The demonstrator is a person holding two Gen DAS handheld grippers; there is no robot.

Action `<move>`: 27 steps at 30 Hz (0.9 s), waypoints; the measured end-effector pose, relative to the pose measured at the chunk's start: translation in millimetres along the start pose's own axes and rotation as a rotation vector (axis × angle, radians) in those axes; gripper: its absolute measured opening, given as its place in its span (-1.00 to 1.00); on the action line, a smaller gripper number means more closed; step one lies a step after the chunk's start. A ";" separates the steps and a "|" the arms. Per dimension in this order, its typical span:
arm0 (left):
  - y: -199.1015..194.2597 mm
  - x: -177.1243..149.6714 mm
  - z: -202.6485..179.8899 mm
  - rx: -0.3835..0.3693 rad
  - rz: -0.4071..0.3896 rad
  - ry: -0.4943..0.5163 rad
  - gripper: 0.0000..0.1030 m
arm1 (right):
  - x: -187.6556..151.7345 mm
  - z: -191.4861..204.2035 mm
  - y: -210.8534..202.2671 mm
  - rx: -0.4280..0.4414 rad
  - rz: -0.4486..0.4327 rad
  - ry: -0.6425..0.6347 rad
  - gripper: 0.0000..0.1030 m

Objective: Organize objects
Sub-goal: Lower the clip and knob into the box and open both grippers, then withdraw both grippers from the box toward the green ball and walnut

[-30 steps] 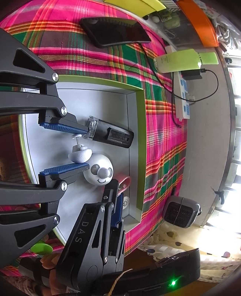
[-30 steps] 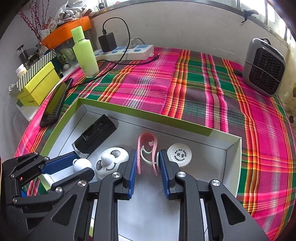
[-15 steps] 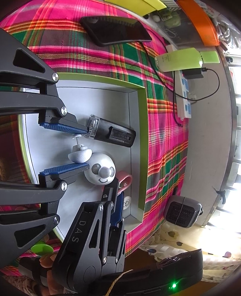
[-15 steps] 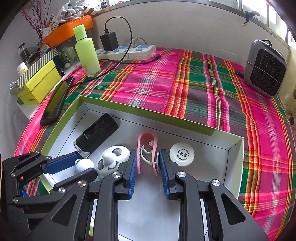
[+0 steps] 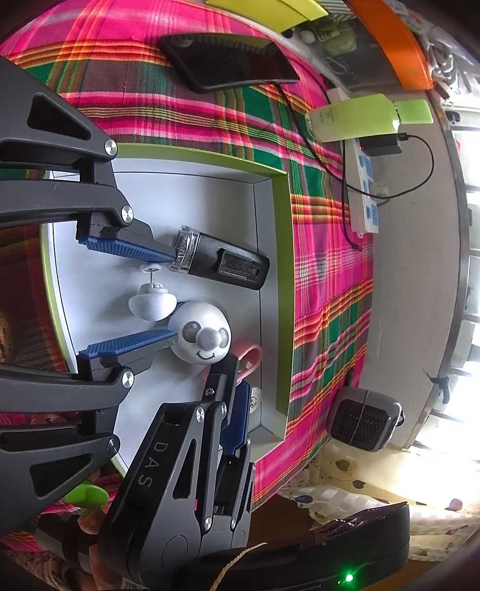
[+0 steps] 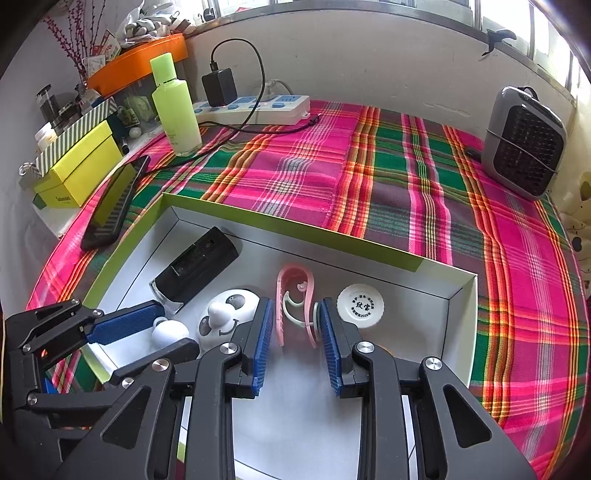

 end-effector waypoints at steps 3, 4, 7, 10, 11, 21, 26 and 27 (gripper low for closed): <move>-2.8 0.1 -0.2 -0.004 -0.005 -0.001 -0.24 | 0.3 0.1 -4.2 -0.016 -0.008 -0.002 -0.40; -4.1 0.1 -0.2 -0.002 -0.008 -0.001 -0.23 | 0.4 -0.1 -5.2 -0.018 -0.010 -0.003 -0.39; -7.0 0.3 -0.2 0.003 -0.012 -0.001 -0.18 | 0.4 0.9 -9.8 -0.017 -0.020 0.002 -0.38; -10.4 -1.1 0.3 0.004 -0.016 -0.004 -0.16 | -0.3 3.0 -14.8 -0.021 -0.030 0.005 -0.35; -11.8 -1.8 0.1 0.003 -0.017 -0.003 -0.16 | -0.2 4.1 -15.7 -0.022 -0.032 0.004 -0.34; -31.0 -4.8 0.7 0.009 -0.054 -0.007 -0.15 | -6.7 8.4 -37.8 -0.037 -0.084 0.037 -0.29; -40.0 -8.9 1.2 0.013 -0.068 -0.010 -0.15 | -13.0 9.2 -50.0 -0.045 -0.111 0.065 -0.29; -42.6 -10.2 0.8 0.015 -0.074 -0.007 -0.15 | -14.5 9.7 -52.4 -0.044 -0.117 0.072 -0.29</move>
Point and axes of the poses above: each gripper's, at about its wrist camera, not at the fingertips, and y roughly the way its jaws point, z to its left, x to its top, the point moved 7 cm from there along y, roughly the way its jaws point, and after that the axes turned 13 degrees about -y, right-handed, at the moved point
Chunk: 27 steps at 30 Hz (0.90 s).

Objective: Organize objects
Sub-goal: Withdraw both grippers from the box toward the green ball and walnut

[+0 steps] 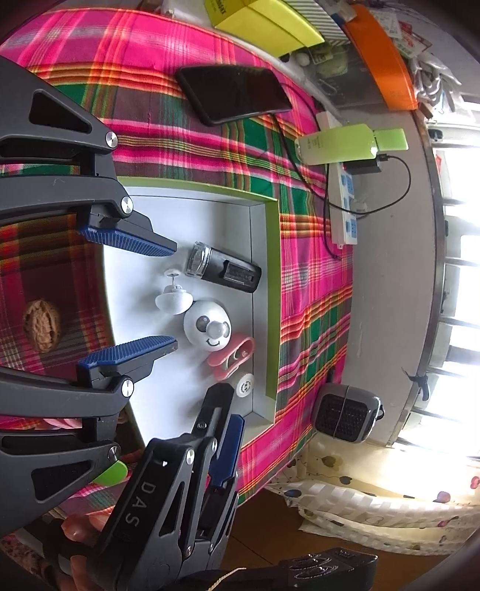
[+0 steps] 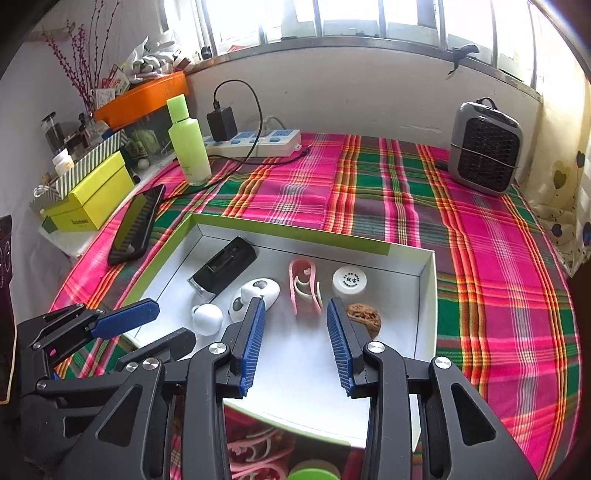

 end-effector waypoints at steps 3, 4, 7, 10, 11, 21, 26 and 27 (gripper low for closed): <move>-7.2 -2.3 -0.8 -0.010 -0.007 -0.004 -0.15 | -4.1 0.8 -8.2 -0.010 -0.017 0.015 -0.29; -8.9 -2.3 -0.9 -0.008 -0.012 -0.005 -0.15 | -5.0 1.4 -10.8 -0.015 -0.022 0.018 -0.29; -14.7 -4.4 0.1 -0.004 -0.020 -0.005 -0.15 | -8.7 3.1 -19.4 -0.029 -0.038 0.024 -0.29; -20.0 -7.0 2.5 0.001 -0.032 -0.010 -0.15 | -12.2 4.2 -28.2 -0.052 -0.055 0.018 -0.29; -21.5 -8.2 3.5 0.001 -0.033 -0.013 -0.15 | -13.6 4.3 -30.8 -0.056 -0.058 0.020 -0.29; -39.6 -20.5 6.1 0.015 -0.063 -0.005 -0.15 | -29.3 7.6 -49.3 -0.058 -0.082 0.052 -0.29; -46.6 -24.4 7.2 0.006 -0.068 -0.014 -0.15 | -38.1 8.7 -56.6 -0.058 -0.086 0.070 -0.29; -47.7 -25.7 7.4 0.004 -0.068 -0.014 -0.15 | -39.8 8.7 -58.0 -0.059 -0.087 0.075 -0.29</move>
Point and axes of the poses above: each gripper's, at about its wrist camera, not at the fingertips, and y roughly the way its jaws point, z to its left, x to its top, the point moved 7 cm from there along y, roughly the way its jaws point, and after that the axes turned 13 degrees about -y, right-handed, at the moved point
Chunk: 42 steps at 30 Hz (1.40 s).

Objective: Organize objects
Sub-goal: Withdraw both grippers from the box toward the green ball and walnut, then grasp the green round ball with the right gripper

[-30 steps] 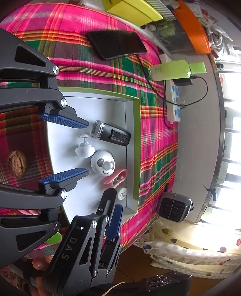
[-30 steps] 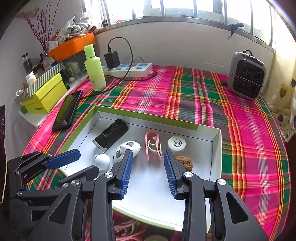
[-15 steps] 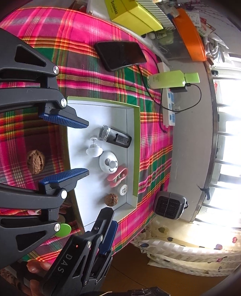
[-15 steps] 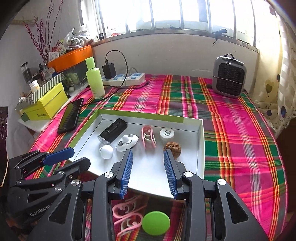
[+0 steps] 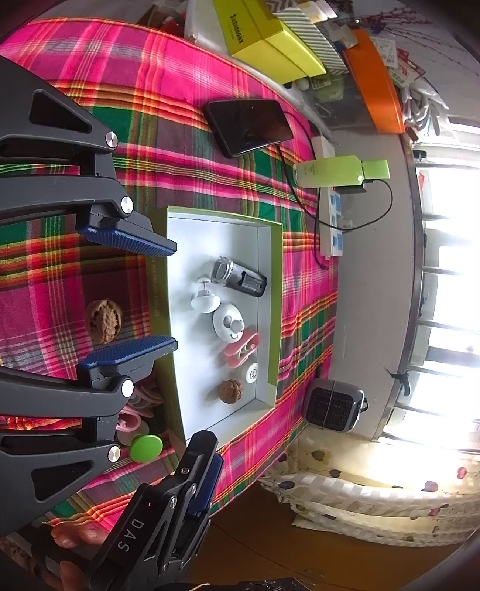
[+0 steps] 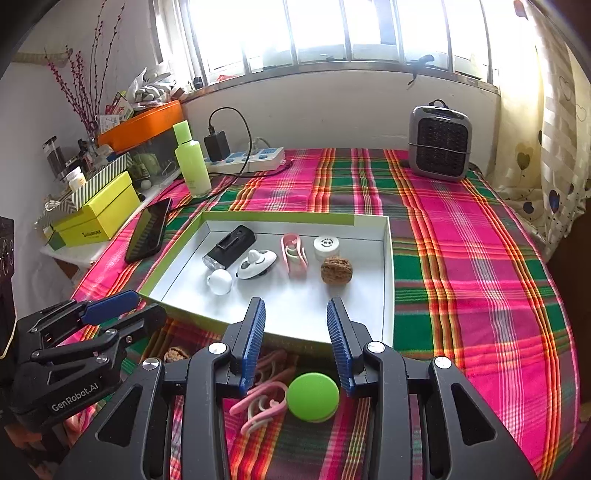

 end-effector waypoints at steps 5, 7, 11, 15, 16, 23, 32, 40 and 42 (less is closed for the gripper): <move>-4.6 -6.1 -1.2 -0.003 -0.001 0.000 -0.15 | -7.6 2.1 -5.6 -0.016 0.002 -0.011 -0.29; -5.7 -8.9 -1.1 0.001 -0.001 0.002 -0.15 | -10.6 3.4 -7.3 -0.016 0.002 -0.011 -0.29; -8.8 -12.8 -1.9 0.002 -0.002 0.006 -0.15 | -16.2 4.5 -9.0 -0.013 0.004 -0.006 -0.29; -11.6 -16.0 -0.5 -0.005 -0.001 0.001 -0.15 | -23.1 5.3 -11.7 -0.013 0.003 0.000 -0.29; -11.8 -16.7 -0.1 -0.009 0.001 -0.003 -0.15 | -23.8 5.3 -12.1 -0.014 0.003 0.001 -0.29; -11.3 -27.4 8.2 -0.039 0.021 -0.032 -0.15 | -33.3 -0.7 -20.6 -0.033 0.001 0.012 -0.29; -3.0 -42.4 12.1 -0.060 0.068 -0.040 -0.11 | -50.8 -9.9 -19.4 -0.043 0.030 0.034 -0.29; 5.0 -46.6 8.6 -0.076 0.097 -0.039 -0.09 | -59.1 -15.4 -19.7 -0.009 0.029 0.061 -0.29; 8.1 -47.8 7.5 -0.076 0.106 -0.038 -0.09 | -58.3 -13.0 -17.8 0.005 0.029 0.058 -0.29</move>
Point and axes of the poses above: each gripper's, at about its wrist camera, not at the fingertips, and y roughly the way its jaws point, z to its left, x to its top, the point moved 7 cm from there along y, roughly the way its jaws point, and after that the axes turned 13 degrees about -y, right-handed, at the moved point
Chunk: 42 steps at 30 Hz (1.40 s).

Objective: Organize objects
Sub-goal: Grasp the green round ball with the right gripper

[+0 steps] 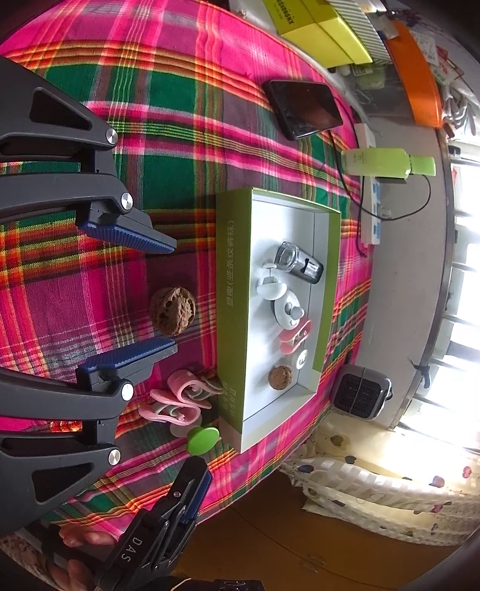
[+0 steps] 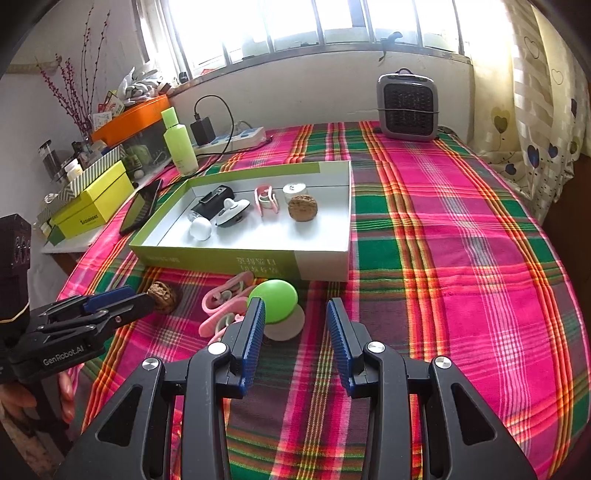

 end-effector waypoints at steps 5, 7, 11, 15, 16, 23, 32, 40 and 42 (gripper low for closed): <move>5.9 -1.3 0.1 0.003 0.014 -0.003 -0.09 | 1.3 5.6 5.1 0.015 0.003 -0.016 -0.09; 8.1 -1.6 -0.2 0.006 0.019 -0.004 -0.09 | 1.6 6.6 7.4 0.016 0.008 -0.024 -0.09; 11.7 -2.0 -2.3 0.005 0.027 -0.002 -0.09 | 0.7 6.2 14.8 0.006 0.030 -0.027 -0.08; 14.0 -2.1 -3.8 0.004 0.031 -0.003 -0.09 | 1.9 8.8 19.3 0.010 0.040 -0.042 -0.09; 14.7 -1.8 -3.7 0.005 0.031 -0.005 -0.09 | 2.5 9.2 20.5 0.013 0.043 -0.043 -0.09; 15.2 -0.2 -2.9 0.004 0.027 -0.015 -0.09 | 4.6 7.3 24.5 0.005 0.042 -0.037 -0.09; 16.5 2.9 -1.0 0.002 0.024 -0.031 -0.09 | 5.2 9.0 23.9 -0.003 0.034 -0.060 -0.16; 16.4 3.1 -1.0 0.002 0.023 -0.033 -0.13 | 5.9 12.4 22.4 0.004 0.028 -0.076 -0.31; 16.2 3.1 -0.8 0.005 0.022 -0.031 -0.24 | 5.9 12.6 22.2 0.003 0.027 -0.076 -0.32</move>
Point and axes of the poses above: each gripper's, at about its wrist camera, not at the fingertips, and y roughly the way its jaws point, z to its left, x to its top, the point moved 7 cm from there along y, roughly the way its jaws point, and after that the axes turned 13 degrees about -y, right-handed, at the moved point
